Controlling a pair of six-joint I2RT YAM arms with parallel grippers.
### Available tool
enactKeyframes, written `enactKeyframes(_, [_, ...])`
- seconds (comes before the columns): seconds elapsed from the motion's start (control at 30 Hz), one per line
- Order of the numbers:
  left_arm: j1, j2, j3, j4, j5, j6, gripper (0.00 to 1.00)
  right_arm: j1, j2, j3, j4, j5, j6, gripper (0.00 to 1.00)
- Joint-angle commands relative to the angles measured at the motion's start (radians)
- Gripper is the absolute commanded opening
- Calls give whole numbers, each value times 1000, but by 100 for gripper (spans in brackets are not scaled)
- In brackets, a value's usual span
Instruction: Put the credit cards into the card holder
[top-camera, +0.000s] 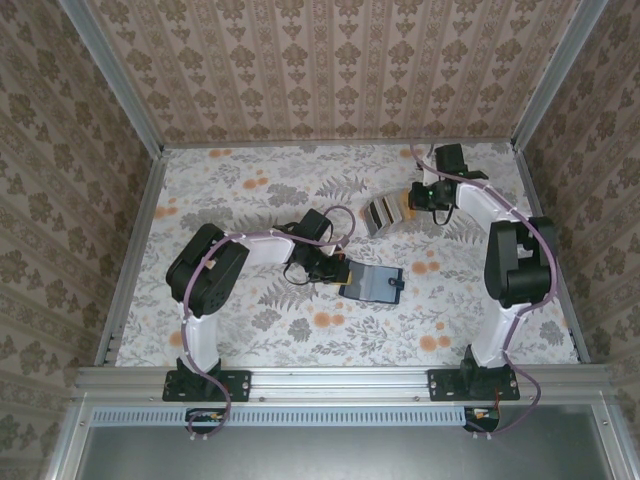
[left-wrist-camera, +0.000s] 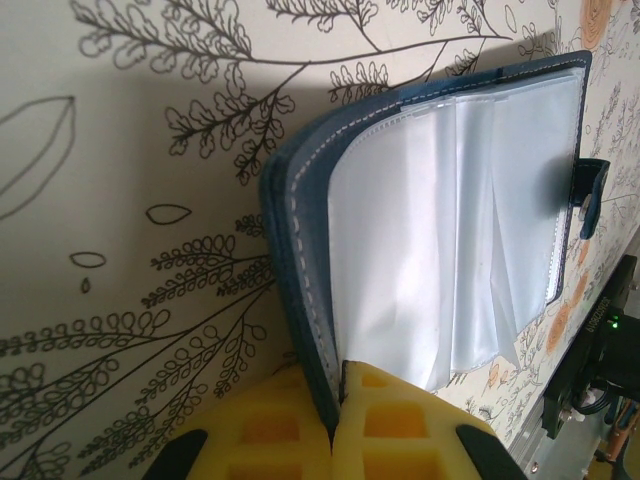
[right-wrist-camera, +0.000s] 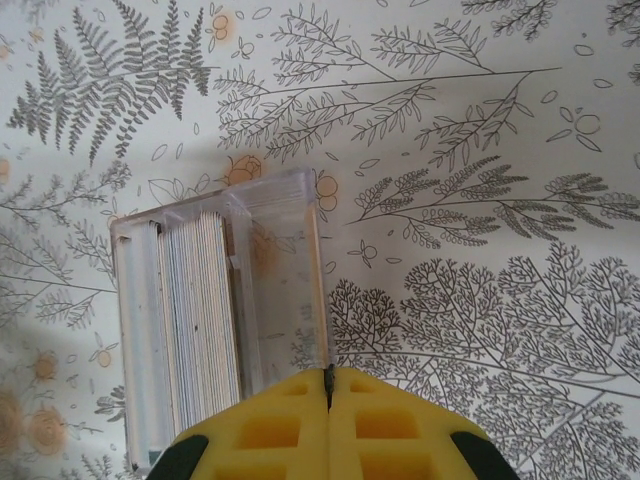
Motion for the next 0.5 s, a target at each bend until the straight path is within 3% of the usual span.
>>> enactKeyframes(0.0, [-7, 29, 22, -32, -5, 11, 0, 29, 35, 43, -53, 51, -31, 0])
enactKeyframes(0.17, [-7, 31, 21, -29, -11, 5, 0, 42, 52, 61, -73, 78, -43, 0])
enactKeyframes(0.47, [-10, 49, 33, -33, -1, 5, 0, 47, 75, 77, -87, 13, -41, 0])
